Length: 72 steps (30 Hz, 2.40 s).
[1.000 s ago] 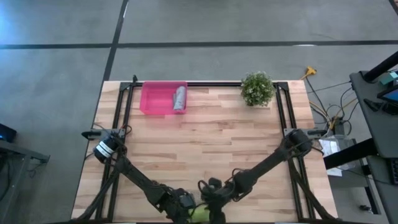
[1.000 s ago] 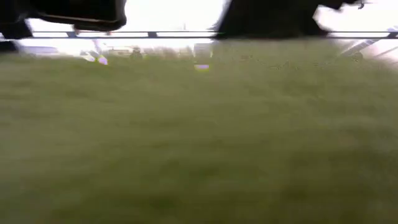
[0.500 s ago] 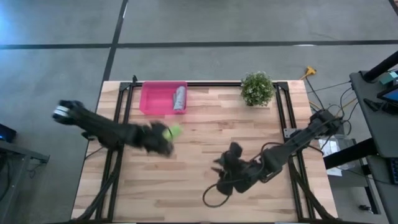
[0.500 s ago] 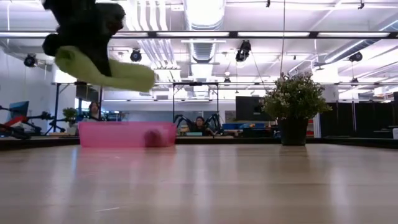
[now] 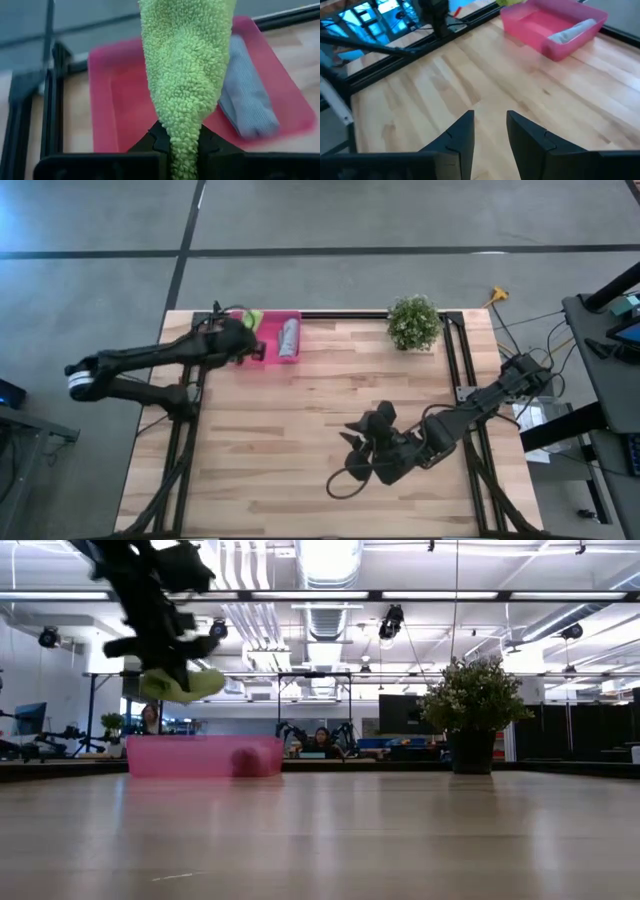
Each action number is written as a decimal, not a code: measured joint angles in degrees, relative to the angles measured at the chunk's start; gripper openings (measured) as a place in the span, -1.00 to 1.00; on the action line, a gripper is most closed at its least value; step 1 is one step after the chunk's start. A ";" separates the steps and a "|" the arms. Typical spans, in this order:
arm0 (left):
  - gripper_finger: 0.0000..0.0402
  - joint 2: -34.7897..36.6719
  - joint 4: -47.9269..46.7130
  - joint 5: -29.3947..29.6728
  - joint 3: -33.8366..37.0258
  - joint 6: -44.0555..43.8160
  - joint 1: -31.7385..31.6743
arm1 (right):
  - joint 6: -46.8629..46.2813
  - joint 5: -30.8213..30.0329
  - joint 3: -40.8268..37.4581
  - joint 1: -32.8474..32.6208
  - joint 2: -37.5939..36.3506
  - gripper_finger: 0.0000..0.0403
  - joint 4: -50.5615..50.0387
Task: Roll microfiber towels into tight, uniform cylinder then place into a basket
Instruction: Put the green microfiber cloth into the pink bin, then adjust the pink bin on the top of the table
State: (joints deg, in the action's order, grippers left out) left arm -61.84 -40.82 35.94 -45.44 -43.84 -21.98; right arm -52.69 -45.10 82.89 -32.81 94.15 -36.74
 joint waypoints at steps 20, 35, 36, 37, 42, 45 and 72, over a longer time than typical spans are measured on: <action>-0.89 -36.95 7.01 -12.74 -18.59 2.14 -9.53 | -0.88 2.01 0.02 6.10 -0.34 -0.46 -1.66; -0.87 -41.52 0.29 -12.32 -21.36 -13.48 -9.37 | -1.89 2.35 0.07 6.07 -4.13 -0.48 -20.49; -0.87 -42.57 0.36 -13.48 -21.34 -12.84 -9.33 | -2.57 2.84 0.07 6.07 -4.13 -0.48 -21.42; -0.87 -43.53 0.38 -14.78 -21.32 -12.56 -9.27 | -3.03 3.44 0.07 6.07 -4.13 -0.49 -22.07; -0.87 -45.31 0.37 -17.57 -21.56 -12.41 -9.07 | -4.28 4.85 0.07 5.91 -4.13 -0.49 -23.17; -0.87 -44.36 1.05 -19.79 -21.44 -10.88 -8.81 | -4.30 4.84 0.07 5.94 -4.13 -0.47 -23.13; 0.57 -34.71 9.14 -26.71 -22.11 6.95 -9.11 | -5.44 4.57 0.00 6.26 -4.13 -0.44 -22.77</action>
State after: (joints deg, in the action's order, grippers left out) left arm -96.55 -31.68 9.23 -67.55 -36.88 -31.09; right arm -58.13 -40.53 82.90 -26.56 90.02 -59.51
